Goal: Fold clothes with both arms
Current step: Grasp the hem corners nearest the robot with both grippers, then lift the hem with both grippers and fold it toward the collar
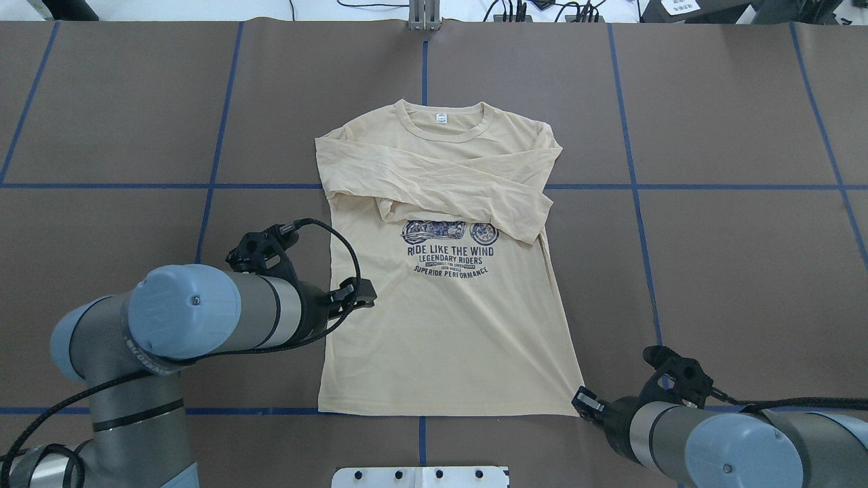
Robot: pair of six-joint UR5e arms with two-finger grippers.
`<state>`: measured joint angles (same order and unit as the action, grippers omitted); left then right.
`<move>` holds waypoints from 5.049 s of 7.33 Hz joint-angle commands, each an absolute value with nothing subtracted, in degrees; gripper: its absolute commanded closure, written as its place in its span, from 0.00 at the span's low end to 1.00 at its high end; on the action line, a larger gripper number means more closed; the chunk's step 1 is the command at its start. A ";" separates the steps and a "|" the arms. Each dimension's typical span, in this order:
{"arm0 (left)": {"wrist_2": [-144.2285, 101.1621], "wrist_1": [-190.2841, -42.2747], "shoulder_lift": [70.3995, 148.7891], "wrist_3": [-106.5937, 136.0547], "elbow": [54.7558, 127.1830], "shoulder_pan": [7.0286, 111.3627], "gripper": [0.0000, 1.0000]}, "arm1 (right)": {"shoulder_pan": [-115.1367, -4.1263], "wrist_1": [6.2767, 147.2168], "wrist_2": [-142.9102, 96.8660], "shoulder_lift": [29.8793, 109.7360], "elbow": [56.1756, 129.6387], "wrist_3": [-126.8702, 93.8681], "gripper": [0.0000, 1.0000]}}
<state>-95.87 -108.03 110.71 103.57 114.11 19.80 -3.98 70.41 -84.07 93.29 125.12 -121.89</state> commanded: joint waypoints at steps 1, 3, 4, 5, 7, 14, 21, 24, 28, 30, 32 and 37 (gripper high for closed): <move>-96.67 -107.84 107.32 105.28 116.36 18.11 0.02 | -3.78 70.40 -84.20 93.34 125.24 -121.64 1.00; -96.69 -107.75 104.68 109.64 116.37 15.49 0.00 | -3.78 70.49 -84.11 93.43 124.81 -121.73 1.00; -96.68 -107.67 104.50 112.73 116.19 13.03 0.01 | -3.69 70.49 -84.11 93.43 124.72 -121.73 1.00; -97.11 -108.19 104.50 112.59 116.37 12.92 0.02 | -3.69 70.49 -84.02 93.43 124.72 -121.82 1.00; -96.95 -108.19 104.59 113.11 115.58 11.09 0.10 | -3.69 70.58 -84.02 93.34 124.72 -121.90 1.00; -96.77 -108.11 105.12 112.85 112.50 9.76 0.40 | -3.69 70.49 -83.94 92.90 124.80 -121.90 1.00; -96.86 -108.02 105.29 112.94 112.58 9.84 1.00 | -3.69 70.49 -84.02 92.81 124.89 -121.82 1.00; -97.29 -106.45 104.33 112.94 118.46 10.55 1.00 | -5.17 70.49 -85.24 92.72 126.11 -121.82 1.00; -100.37 -95.73 103.80 119.05 130.85 10.11 1.00 | -7.02 70.58 -93.05 98.43 136.47 -121.90 1.00; -100.55 -95.71 104.41 121.29 133.84 10.72 1.00 | -15.51 70.58 -102.43 97.91 136.59 -121.73 1.00; -100.46 -96.07 107.03 112.58 132.81 19.45 1.00 | -24.81 70.93 -106.58 87.09 126.81 -121.38 1.00; -102.57 -104.99 112.93 100.81 113.16 35.41 1.00 | -48.49 91.57 -117.77 63.56 107.78 -100.51 1.00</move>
<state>-102.41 -100.94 111.98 101.41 118.24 33.28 -44.31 88.77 -116.84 66.33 111.43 -106.76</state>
